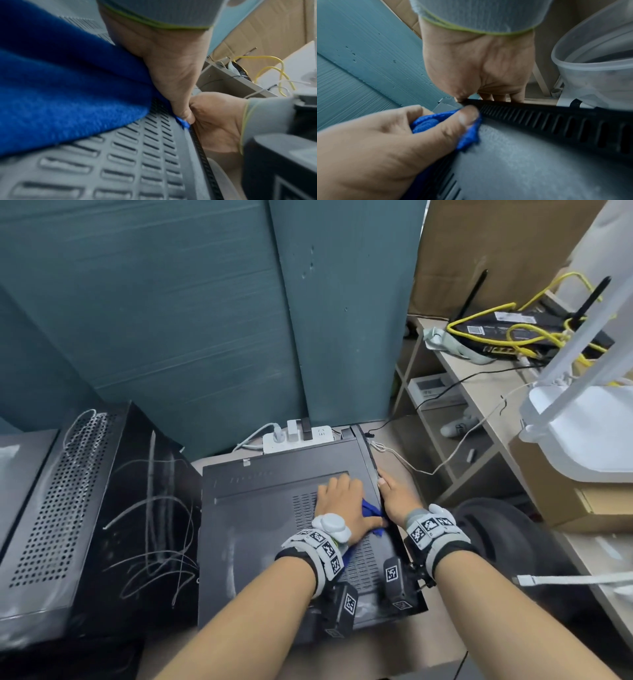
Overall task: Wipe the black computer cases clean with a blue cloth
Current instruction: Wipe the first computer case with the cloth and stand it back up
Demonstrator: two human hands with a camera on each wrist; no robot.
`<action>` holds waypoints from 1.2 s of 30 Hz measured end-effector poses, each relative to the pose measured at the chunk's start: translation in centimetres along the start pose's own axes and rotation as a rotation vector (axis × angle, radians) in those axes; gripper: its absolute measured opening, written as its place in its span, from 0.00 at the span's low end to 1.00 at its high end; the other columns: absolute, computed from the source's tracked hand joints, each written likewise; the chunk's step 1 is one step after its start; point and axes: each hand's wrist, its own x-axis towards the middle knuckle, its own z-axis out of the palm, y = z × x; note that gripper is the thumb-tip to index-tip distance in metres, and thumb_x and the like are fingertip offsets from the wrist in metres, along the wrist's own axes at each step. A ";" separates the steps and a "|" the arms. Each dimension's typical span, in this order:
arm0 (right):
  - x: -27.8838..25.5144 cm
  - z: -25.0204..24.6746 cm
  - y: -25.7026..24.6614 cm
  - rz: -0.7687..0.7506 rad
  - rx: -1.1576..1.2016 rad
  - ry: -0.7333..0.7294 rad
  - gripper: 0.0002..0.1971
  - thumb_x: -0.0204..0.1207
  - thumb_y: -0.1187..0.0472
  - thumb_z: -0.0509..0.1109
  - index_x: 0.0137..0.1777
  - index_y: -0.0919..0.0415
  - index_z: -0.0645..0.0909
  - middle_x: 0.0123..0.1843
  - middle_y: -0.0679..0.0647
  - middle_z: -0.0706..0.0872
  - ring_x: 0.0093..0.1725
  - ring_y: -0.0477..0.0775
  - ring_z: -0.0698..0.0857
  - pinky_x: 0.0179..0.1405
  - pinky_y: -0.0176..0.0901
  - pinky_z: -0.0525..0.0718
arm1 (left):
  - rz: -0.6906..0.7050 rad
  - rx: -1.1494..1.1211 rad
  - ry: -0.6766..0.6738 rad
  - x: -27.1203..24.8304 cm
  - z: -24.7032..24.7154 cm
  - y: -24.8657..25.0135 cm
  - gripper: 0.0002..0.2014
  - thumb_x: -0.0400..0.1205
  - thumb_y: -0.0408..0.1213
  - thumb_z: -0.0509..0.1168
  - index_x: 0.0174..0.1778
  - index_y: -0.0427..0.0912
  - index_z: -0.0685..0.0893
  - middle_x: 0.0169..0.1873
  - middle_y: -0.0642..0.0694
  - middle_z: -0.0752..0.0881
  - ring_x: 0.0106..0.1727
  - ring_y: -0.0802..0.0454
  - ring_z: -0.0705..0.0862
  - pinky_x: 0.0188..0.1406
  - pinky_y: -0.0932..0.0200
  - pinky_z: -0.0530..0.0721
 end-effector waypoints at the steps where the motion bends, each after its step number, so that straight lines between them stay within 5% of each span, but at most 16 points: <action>1: -0.1 0.0 -0.2 -0.012 -0.015 -0.001 0.22 0.91 0.61 0.52 0.81 0.51 0.74 0.78 0.53 0.80 0.77 0.56 0.77 0.76 0.42 0.68 | -0.014 -0.020 0.028 0.2 0.0 -0.6 0.30 0.66 0.74 0.69 0.50 0.53 0.77 0.49 0.51 0.77 0.51 0.45 0.75 0.50 0.47 0.71; 5: -0.3 0.3 -0.6 0.047 -0.096 0.044 0.21 0.92 0.59 0.52 0.82 0.53 0.73 0.77 0.58 0.80 0.76 0.62 0.77 0.72 0.39 0.68 | -0.089 -0.095 0.164 1.1 -1.4 -4.9 0.18 0.77 0.57 0.71 0.58 0.55 0.78 0.55 0.52 0.80 0.56 0.45 0.79 0.54 0.49 0.74; 9: 0.1 0.8 -2.0 0.086 -0.306 0.123 0.29 0.88 0.61 0.54 0.88 0.45 0.60 0.79 0.61 0.73 0.74 0.66 0.74 0.77 0.54 0.71 | -0.194 -0.113 0.213 0.2 -3.1 -9.7 0.17 0.78 0.40 0.72 0.61 0.52 0.76 0.52 0.49 0.84 0.54 0.41 0.83 0.48 0.50 0.75; 11: 0.5 1.3 -3.3 0.033 -0.372 0.109 0.36 0.84 0.66 0.58 0.91 0.52 0.51 0.87 0.58 0.62 0.84 0.64 0.64 0.83 0.56 0.64 | -0.252 -0.154 0.213 -0.5 -3.4 -10.5 0.21 0.78 0.35 0.71 0.67 0.48 0.75 0.55 0.46 0.85 0.57 0.38 0.82 0.52 0.47 0.78; 14: 0.9 2.6 -4.9 0.030 -0.410 0.039 0.41 0.82 0.66 0.60 0.91 0.57 0.43 0.91 0.56 0.44 0.89 0.61 0.49 0.88 0.55 0.53 | -0.211 -0.268 0.229 -1.4 -2.7 -8.9 0.20 0.76 0.28 0.68 0.63 0.47 0.83 0.55 0.46 0.88 0.60 0.36 0.82 0.57 0.44 0.82; 18: 1.0 3.4 -4.8 0.049 -0.526 0.027 0.43 0.83 0.56 0.61 0.91 0.57 0.39 0.91 0.57 0.37 0.90 0.60 0.43 0.88 0.55 0.50 | 0.066 -0.227 0.153 -1.1 -0.9 -5.0 0.24 0.71 0.27 0.64 0.61 0.53 0.85 0.55 0.53 0.88 0.59 0.40 0.83 0.57 0.45 0.82; 24: 0.8 4.1 -4.6 0.056 -0.675 0.037 0.42 0.83 0.50 0.55 0.90 0.56 0.34 0.91 0.59 0.34 0.90 0.59 0.38 0.88 0.60 0.46 | 0.079 -0.219 0.179 0.0 0.0 -5.2 0.28 0.75 0.28 0.67 0.70 0.53 0.84 0.64 0.52 0.84 0.63 0.42 0.79 0.60 0.47 0.77; 29: 0.9 4.7 -6.0 -0.026 -0.863 0.091 0.47 0.77 0.44 0.57 0.90 0.56 0.36 0.91 0.56 0.34 0.89 0.57 0.34 0.86 0.61 0.32 | -0.001 -0.227 0.284 -2.1 0.1 -9.6 0.27 0.72 0.27 0.68 0.65 0.54 0.88 0.57 0.56 0.85 0.56 0.45 0.81 0.51 0.50 0.82; 33: 2.1 6.8 -8.5 -0.190 -0.862 -0.070 0.49 0.75 0.40 0.57 0.90 0.53 0.34 0.91 0.55 0.33 0.89 0.55 0.33 0.87 0.62 0.33 | -0.167 -0.226 0.423 -5.1 -0.2 -13.7 0.23 0.75 0.28 0.66 0.62 0.57 0.89 0.56 0.59 0.84 0.56 0.51 0.78 0.52 0.59 0.73; 36: 2.1 8.2 -8.8 -0.183 -0.890 -0.148 0.46 0.78 0.38 0.55 0.89 0.45 0.31 0.90 0.54 0.30 0.88 0.53 0.29 0.85 0.65 0.30 | -0.288 -0.210 0.451 -6.8 -0.2 -16.0 0.24 0.75 0.29 0.66 0.62 0.58 0.88 0.59 0.60 0.82 0.59 0.51 0.78 0.55 0.57 0.76</action>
